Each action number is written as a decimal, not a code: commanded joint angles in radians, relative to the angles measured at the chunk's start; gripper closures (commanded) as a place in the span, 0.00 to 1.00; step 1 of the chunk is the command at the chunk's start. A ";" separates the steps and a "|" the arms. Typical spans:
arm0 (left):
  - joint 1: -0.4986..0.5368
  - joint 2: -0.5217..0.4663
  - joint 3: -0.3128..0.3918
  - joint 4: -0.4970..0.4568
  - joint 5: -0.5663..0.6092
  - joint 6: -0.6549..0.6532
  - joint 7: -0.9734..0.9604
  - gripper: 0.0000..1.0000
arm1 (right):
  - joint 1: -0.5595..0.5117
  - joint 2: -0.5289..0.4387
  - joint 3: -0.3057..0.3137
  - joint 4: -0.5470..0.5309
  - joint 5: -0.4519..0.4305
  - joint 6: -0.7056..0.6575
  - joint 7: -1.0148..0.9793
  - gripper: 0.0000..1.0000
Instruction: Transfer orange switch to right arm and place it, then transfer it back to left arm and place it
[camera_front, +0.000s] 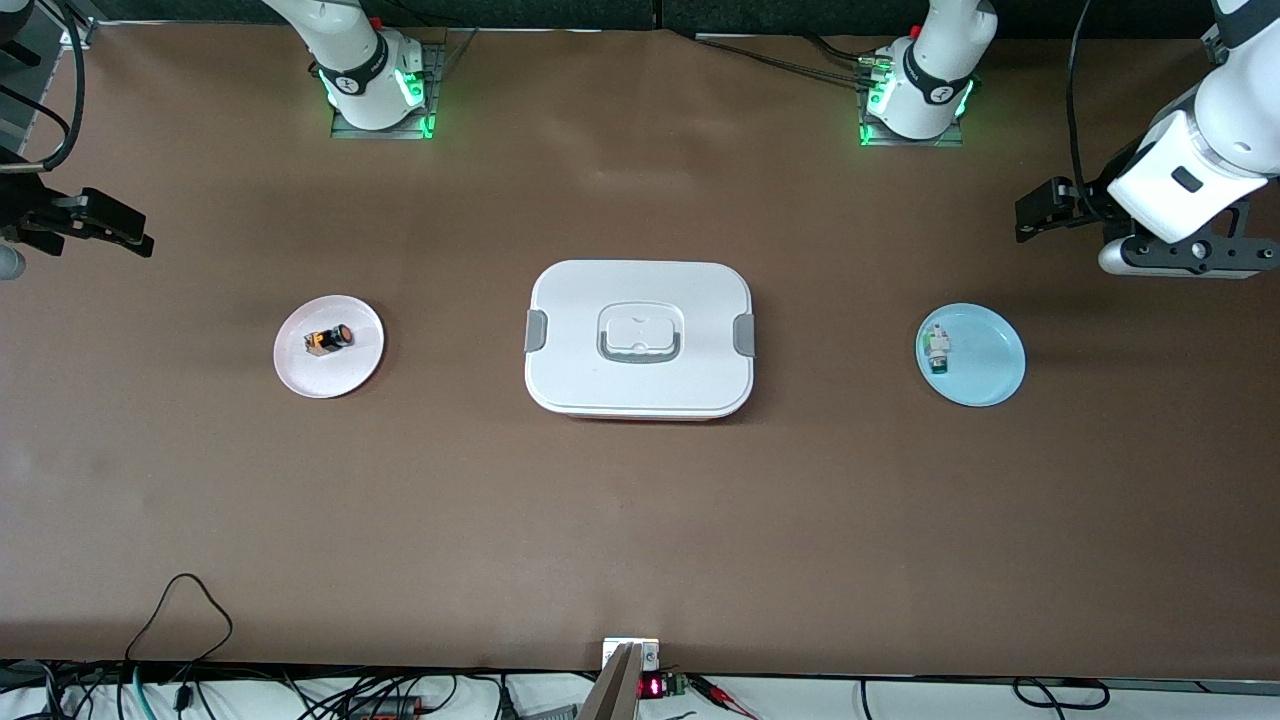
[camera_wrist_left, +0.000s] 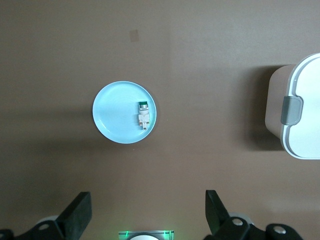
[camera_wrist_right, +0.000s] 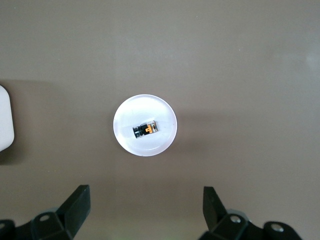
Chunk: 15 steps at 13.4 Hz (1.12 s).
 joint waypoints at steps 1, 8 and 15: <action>0.010 -0.021 0.000 -0.018 -0.007 -0.005 0.019 0.00 | -0.003 0.004 0.002 0.014 -0.004 -0.028 0.026 0.00; 0.010 -0.023 0.000 -0.018 -0.005 -0.005 0.021 0.00 | -0.003 0.006 0.002 0.014 -0.010 -0.028 0.027 0.00; 0.011 -0.021 0.000 -0.018 -0.007 -0.005 0.021 0.00 | 0.016 0.111 0.011 0.019 -0.012 -0.007 0.026 0.00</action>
